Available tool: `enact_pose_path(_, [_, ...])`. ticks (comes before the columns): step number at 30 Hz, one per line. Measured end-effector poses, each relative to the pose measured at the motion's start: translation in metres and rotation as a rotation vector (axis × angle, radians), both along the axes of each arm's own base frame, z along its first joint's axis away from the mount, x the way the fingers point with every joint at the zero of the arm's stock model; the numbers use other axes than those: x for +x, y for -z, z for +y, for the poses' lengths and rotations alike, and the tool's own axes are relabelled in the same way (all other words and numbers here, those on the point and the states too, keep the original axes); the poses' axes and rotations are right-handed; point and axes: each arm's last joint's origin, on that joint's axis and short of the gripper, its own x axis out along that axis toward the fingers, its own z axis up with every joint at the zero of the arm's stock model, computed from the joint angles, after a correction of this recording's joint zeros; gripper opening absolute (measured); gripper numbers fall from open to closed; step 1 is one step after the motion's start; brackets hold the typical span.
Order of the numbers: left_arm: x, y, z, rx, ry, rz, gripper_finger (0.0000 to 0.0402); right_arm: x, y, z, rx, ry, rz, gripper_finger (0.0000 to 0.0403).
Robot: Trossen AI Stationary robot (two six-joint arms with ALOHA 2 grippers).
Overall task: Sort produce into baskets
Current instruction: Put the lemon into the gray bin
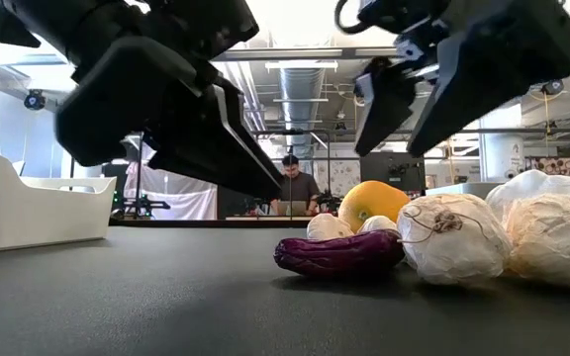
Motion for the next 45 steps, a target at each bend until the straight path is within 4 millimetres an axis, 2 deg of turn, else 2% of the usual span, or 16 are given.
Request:
enact_pose_path(7, [0.000,0.000,0.000,-0.008,-0.001,0.002,0.0166,0.025,0.013,0.009,-0.089,-0.072,0.163,0.0339])
enact_pose_path(13, [0.000,0.000,0.000,-0.007,-0.002,0.003,0.0166,0.031,0.030,0.012,-0.102,-0.074,0.229,0.0317])
enact_pose_path(17, [0.000,0.000,0.000,-0.001,-0.008,0.001,0.0166,0.033,0.035,0.012,-0.098,-0.064,0.236,0.0296])
enact_pose_path(24, [0.000,0.000,0.001,0.008,-0.013,0.003,0.0166,0.034,0.033,0.008,-0.068,0.002,0.234,0.0246])
enact_pose_path(27, [0.000,0.000,0.001,0.013,-0.009,0.004,0.0166,0.032,0.020,-0.002,-0.062,0.034,0.236,0.0225])
enact_pose_path(31, [-0.001,0.001,0.001,0.018,-0.008,0.012,0.0166,0.015,-0.016,-0.038,-0.142,0.163,0.245,0.0218])
enact_pose_path(37, [0.000,0.001,0.002,0.019,-0.009,0.011,0.0166,-0.041,-0.061,-0.126,-0.389,0.641,0.220,0.0228])
enact_pose_path(41, [0.000,0.001,0.002,0.019,-0.010,0.010,0.0166,-0.085,-0.068,-0.188,-0.304,1.030,0.209,0.0229])
enact_pose_path(45, [0.000,0.001,0.002,0.019,-0.010,0.010,0.0166,-0.128,-0.056,-0.235,-0.161,1.346,0.248,0.0229])
